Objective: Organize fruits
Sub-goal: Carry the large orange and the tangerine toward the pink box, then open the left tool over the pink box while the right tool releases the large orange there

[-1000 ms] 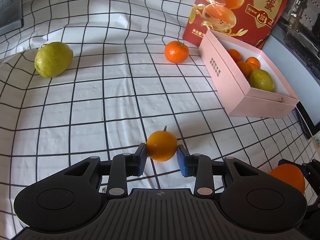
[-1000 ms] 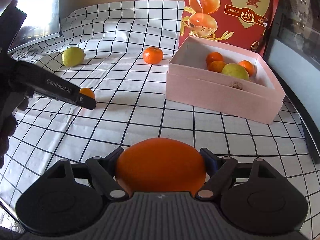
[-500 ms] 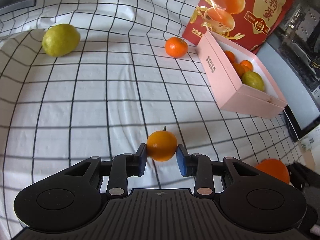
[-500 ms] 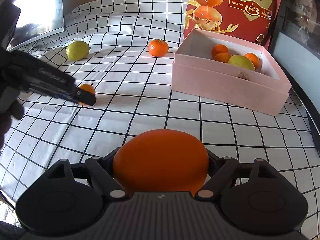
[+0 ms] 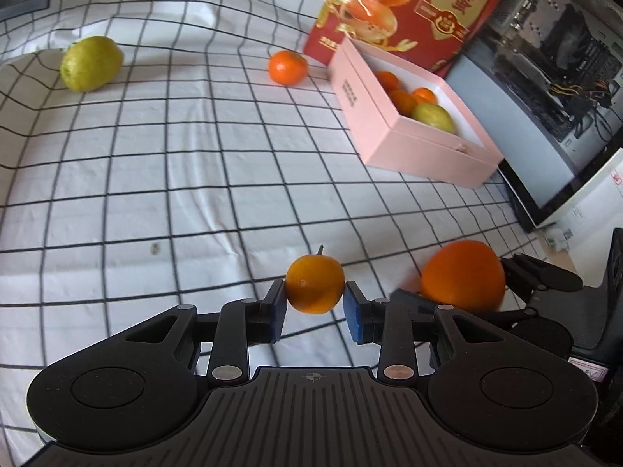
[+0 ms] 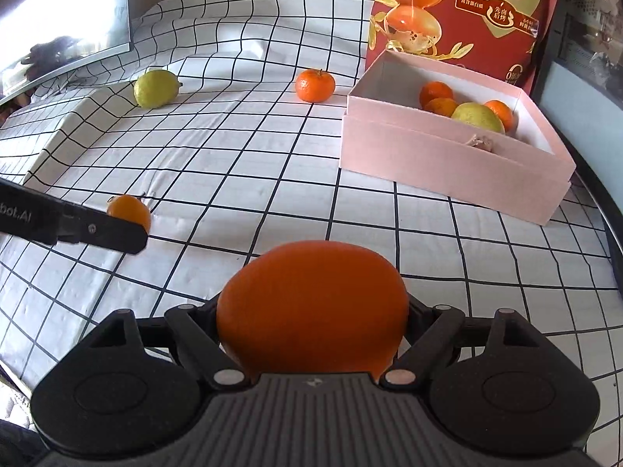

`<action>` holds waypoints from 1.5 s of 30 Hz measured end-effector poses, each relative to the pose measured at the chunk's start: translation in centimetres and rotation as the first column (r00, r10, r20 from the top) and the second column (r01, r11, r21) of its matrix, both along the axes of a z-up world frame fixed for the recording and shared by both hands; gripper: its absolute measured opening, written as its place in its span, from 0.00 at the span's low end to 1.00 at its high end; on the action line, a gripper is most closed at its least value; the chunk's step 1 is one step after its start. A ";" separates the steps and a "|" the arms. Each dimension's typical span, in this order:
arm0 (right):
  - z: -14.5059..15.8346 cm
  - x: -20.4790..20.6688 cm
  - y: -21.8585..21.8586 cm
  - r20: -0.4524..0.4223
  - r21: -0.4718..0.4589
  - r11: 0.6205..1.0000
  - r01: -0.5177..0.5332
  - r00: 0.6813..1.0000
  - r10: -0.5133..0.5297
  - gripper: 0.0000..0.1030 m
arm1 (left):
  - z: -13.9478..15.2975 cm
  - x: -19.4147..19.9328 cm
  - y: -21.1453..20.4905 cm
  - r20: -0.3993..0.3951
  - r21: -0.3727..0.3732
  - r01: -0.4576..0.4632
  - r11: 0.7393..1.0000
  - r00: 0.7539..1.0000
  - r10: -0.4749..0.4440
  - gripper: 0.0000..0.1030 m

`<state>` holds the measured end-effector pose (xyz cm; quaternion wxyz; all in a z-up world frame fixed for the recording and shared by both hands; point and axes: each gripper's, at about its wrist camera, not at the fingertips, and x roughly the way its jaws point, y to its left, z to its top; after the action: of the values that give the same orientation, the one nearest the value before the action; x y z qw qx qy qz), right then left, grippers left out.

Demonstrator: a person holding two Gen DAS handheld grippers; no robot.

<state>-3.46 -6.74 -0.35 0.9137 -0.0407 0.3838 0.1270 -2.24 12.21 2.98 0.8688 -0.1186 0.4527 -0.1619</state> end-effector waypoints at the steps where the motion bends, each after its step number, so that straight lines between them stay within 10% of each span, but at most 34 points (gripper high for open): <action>1: 0.1 0.1 -0.1 -0.004 0.009 1.000 -0.002 1.000 0.002 0.80 | -0.1 0.1 -0.2 -0.003 0.000 0.003 1.000 1.000 -0.003 0.35; 11: 1.8 1.9 -2.4 -0.030 0.077 0.997 0.019 0.999 -0.017 0.79 | 1.0 3.3 -2.9 0.020 -0.042 0.039 0.998 0.999 -0.038 0.35; 21: 12.8 10.0 -8.6 0.202 0.080 0.993 0.092 0.974 -0.107 0.79 | 9.9 12.8 -8.8 0.221 -0.049 0.084 0.995 0.973 -0.071 0.35; 26: 16.2 15.1 -10.6 0.241 -0.008 0.994 0.106 0.965 -0.101 0.79 | 9.0 20.4 -12.0 0.094 -0.083 0.072 0.994 0.993 -0.064 0.36; 30: 15.4 19.2 -11.7 0.156 -0.014 0.993 0.113 0.982 -0.110 0.79 | 7.4 20.7 -13.0 0.143 0.014 0.075 0.997 0.987 -0.076 0.36; 41: 5.0 27.1 -8.8 -0.200 0.042 0.990 0.133 0.972 -0.122 0.79 | 6.6 13.4 -7.8 0.153 -0.087 -0.011 0.996 0.988 0.024 0.36; 45: 4.5 27.2 -6.9 -0.146 -0.025 0.989 0.146 0.978 -0.148 0.80 | 4.8 10.9 -5.5 0.079 -0.108 -0.068 0.992 0.994 0.076 0.36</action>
<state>23.78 -13.60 4.17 0.8896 -0.0090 0.4529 0.0588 8.62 6.75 7.73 0.8847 -0.1735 0.4024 -0.1588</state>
